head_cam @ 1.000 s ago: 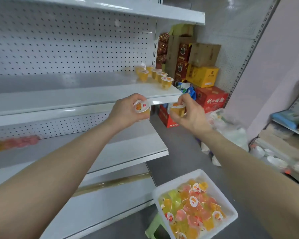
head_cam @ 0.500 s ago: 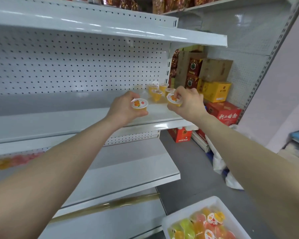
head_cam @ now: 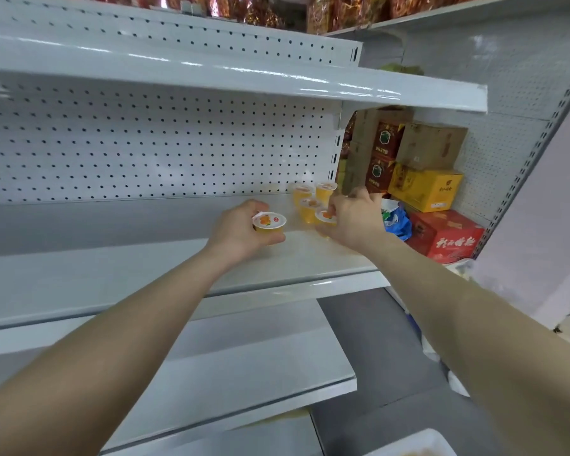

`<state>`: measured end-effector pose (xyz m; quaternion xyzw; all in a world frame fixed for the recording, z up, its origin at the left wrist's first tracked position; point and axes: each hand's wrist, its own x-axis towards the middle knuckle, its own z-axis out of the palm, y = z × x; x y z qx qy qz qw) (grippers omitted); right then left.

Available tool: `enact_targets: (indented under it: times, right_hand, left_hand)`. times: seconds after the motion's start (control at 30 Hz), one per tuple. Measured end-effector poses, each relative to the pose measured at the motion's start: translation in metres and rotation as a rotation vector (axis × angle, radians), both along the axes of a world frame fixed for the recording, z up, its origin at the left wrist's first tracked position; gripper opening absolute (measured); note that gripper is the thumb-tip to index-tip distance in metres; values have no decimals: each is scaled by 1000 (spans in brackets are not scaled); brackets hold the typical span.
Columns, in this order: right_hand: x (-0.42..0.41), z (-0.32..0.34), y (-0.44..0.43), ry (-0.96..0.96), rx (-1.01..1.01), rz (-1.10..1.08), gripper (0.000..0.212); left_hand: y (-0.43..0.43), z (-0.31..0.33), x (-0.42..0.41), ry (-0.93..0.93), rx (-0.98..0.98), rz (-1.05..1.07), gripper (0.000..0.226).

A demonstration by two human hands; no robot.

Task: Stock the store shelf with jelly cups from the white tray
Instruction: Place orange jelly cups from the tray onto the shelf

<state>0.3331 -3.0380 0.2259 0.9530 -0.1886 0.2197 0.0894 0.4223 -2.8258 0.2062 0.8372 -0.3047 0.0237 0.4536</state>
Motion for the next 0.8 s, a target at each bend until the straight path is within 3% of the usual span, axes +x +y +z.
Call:
enact_targets:
  times: [0.2, 0.33, 0.6, 0.8]
  right_hand:
    - [-2, 2, -13, 4, 48, 43, 43]
    - [-10, 11, -27, -131, 88, 134, 37]
    - [-46, 2, -58, -337, 115, 118, 19]
    - [-56, -10, -69, -338, 36, 95, 17]
  left_hand:
    - [-19, 2, -2, -8, 2, -35, 49]
    - [-36, 8, -11, -31, 2, -97, 41]
    - [-80, 0, -40, -56, 36, -294, 42]
    - [-94, -11, -47, -173, 55, -252, 43]
